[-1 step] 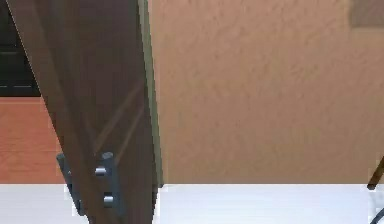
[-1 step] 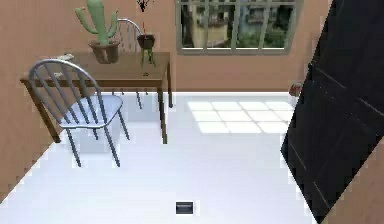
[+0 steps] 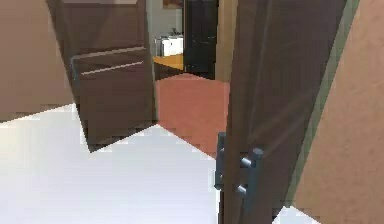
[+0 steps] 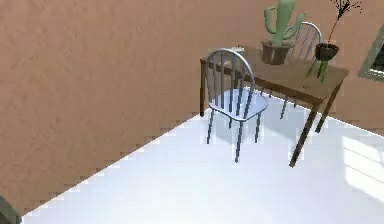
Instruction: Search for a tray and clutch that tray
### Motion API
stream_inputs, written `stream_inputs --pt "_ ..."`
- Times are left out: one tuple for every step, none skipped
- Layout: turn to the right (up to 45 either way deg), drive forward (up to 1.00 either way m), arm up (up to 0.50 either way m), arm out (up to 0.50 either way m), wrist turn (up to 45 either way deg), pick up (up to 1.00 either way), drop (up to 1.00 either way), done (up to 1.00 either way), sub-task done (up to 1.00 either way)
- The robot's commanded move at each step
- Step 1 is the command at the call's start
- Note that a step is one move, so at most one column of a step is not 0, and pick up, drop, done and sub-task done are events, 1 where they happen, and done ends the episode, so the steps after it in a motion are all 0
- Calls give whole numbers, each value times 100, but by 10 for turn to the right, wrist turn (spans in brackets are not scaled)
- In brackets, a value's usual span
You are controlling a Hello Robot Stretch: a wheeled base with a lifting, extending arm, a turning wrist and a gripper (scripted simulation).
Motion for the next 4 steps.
stream_inputs --pt "-300 0 0 0 0 0 0 0 0" --pt "0 60 0 0 0 0 0 0 0" --pt "-120 0 0 0 0 0 0 0 0" --pt "0 15 0 0 0 0 0 0 0"
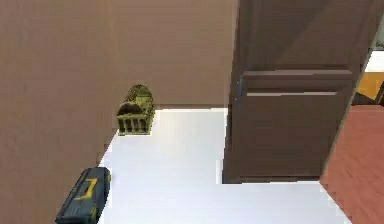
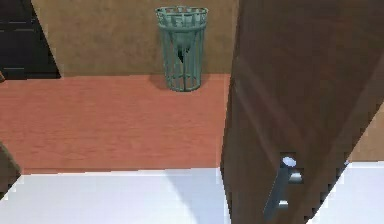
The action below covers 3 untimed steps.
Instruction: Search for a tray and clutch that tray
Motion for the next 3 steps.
stream_inputs --pt "450 0 0 0 0 0 0 0 0" --pt "90 0 0 0 0 0 0 0 0" --pt "0 100 0 0 0 0 0 0 0"
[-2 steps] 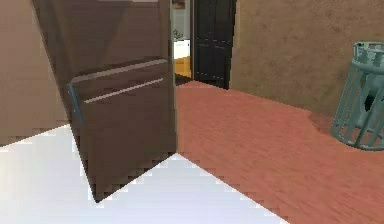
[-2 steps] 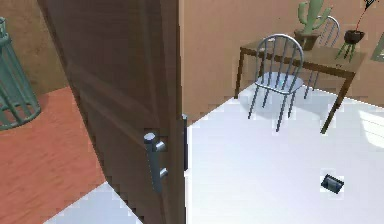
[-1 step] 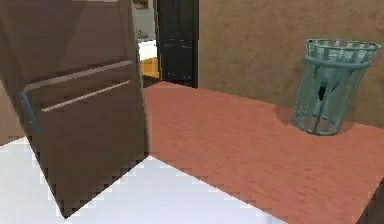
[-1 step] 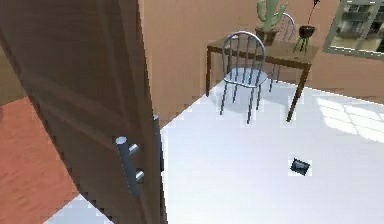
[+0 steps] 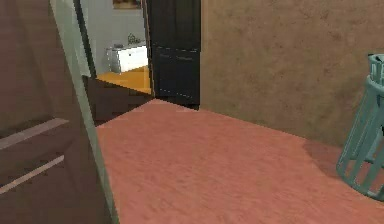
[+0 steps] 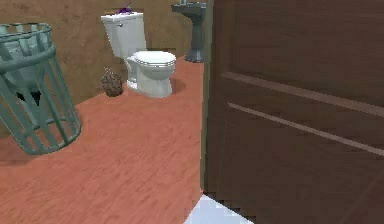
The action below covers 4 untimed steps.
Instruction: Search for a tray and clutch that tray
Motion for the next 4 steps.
stream_inputs --pt "30 0 0 0 0 0 0 0 0" --pt "0 70 0 0 0 0 0 0 0" --pt "-270 0 0 0 0 0 0 0 0" --pt "0 100 0 0 0 0 0 0 0"
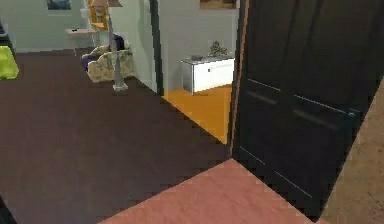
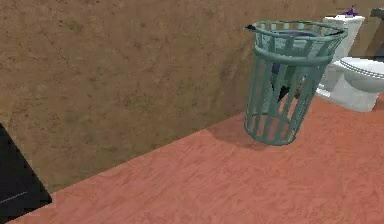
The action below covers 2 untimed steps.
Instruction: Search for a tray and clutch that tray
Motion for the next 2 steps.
stream_inputs --pt "-30 0 0 0 0 0 0 0 0" --pt "0 100 0 0 0 0 0 0 0"
